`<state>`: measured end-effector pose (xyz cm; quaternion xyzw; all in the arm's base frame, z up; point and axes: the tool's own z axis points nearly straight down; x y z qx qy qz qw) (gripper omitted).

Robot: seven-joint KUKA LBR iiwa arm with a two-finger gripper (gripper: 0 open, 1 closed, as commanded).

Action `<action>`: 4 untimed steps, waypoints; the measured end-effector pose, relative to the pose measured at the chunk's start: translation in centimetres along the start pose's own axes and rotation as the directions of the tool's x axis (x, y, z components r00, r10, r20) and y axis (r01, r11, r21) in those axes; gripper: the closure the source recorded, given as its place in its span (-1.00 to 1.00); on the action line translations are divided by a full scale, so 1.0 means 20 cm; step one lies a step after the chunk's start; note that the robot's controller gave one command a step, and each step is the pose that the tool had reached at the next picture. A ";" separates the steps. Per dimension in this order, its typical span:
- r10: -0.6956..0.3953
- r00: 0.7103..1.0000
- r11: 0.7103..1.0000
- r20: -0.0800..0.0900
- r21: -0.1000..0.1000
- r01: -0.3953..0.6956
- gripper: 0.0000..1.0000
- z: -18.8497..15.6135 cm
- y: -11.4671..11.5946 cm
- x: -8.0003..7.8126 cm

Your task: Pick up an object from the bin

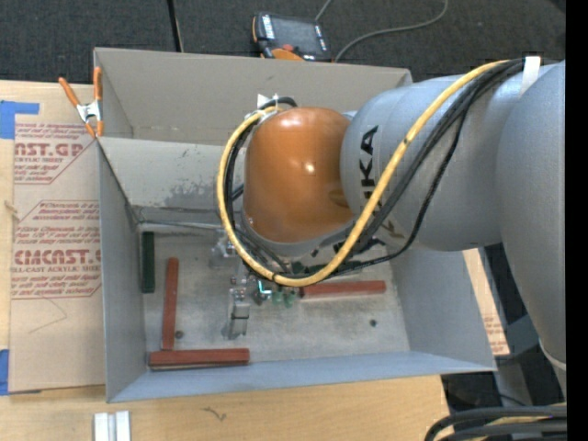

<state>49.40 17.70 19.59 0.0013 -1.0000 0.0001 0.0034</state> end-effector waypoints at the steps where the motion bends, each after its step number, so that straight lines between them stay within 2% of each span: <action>1: 0.077 0.997 0.997 -0.001 0.003 -0.077 -1.00 0.53 -0.48 -0.04; 2: 0.086 0.996 0.996 0.010 -0.001 -0.086 -1.00 0.64 -0.78 -0.31; 3: 0.082 0.997 0.997 0.009 -0.003 -0.082 1.00 0.63 -0.76 -0.30; 4: 0.166 0.986 0.986 0.018 -0.003 -0.166 1.00 -0.05 -0.91 -0.42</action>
Offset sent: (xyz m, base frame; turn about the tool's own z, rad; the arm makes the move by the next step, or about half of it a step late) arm 0.0088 -0.0922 -0.1001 0.0714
